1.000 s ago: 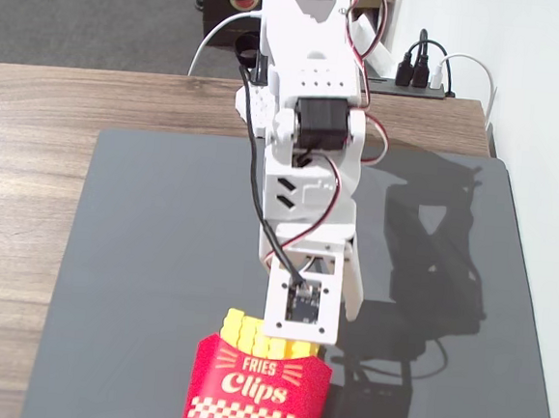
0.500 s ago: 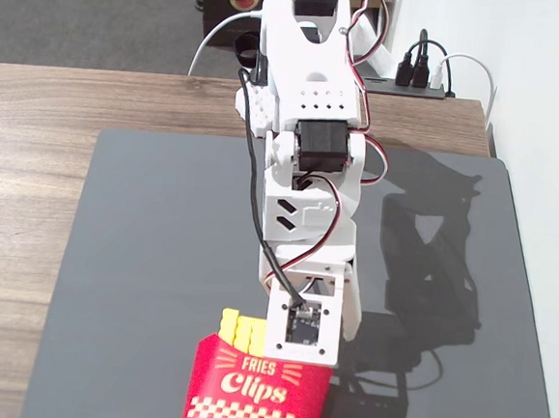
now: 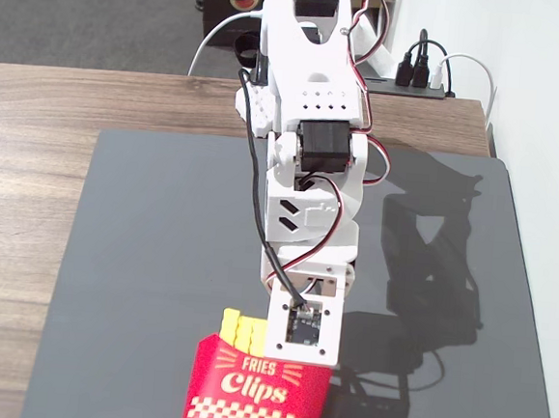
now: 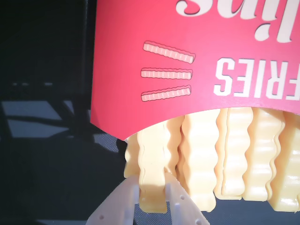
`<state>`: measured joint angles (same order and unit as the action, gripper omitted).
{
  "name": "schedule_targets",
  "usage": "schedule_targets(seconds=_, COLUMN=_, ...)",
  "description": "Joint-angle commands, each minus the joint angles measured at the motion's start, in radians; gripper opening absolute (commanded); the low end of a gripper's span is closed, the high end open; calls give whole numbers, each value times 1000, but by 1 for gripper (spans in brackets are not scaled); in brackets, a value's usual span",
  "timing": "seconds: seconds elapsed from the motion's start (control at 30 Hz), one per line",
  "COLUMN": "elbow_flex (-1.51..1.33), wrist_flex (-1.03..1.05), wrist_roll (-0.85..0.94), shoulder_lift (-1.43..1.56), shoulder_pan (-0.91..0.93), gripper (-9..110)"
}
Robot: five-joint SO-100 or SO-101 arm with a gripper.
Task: Grab a fry
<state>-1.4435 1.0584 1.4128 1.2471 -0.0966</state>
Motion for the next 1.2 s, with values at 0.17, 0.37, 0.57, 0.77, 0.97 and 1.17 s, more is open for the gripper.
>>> schedule_targets(seconds=0.17, elbow_flex=46, wrist_flex=35, wrist_roll=-9, shoulder_lift=31, shoulder_pan=-12, gripper=1)
schedule_targets(seconds=0.37, elbow_flex=-17, wrist_flex=71, wrist_roll=-15, shoulder_lift=100, shoulder_pan=-11, gripper=1)
schedule_targets(seconds=0.57, elbow_flex=-189, wrist_flex=55, wrist_roll=-15, shoulder_lift=242, shoulder_pan=-6, gripper=1)
schedule_targets(seconds=0.77, elbow_flex=-434, wrist_flex=25, wrist_roll=-15, shoulder_lift=463, shoulder_pan=-8, gripper=1)
schedule_targets(seconds=0.97, elbow_flex=-667, wrist_flex=34, wrist_roll=-17, shoulder_lift=707, shoulder_pan=-9, gripper=1)
schedule_targets(seconds=1.17, elbow_flex=-802, wrist_flex=110, wrist_roll=-25, shoulder_lift=913, shoulder_pan=-11, gripper=1)
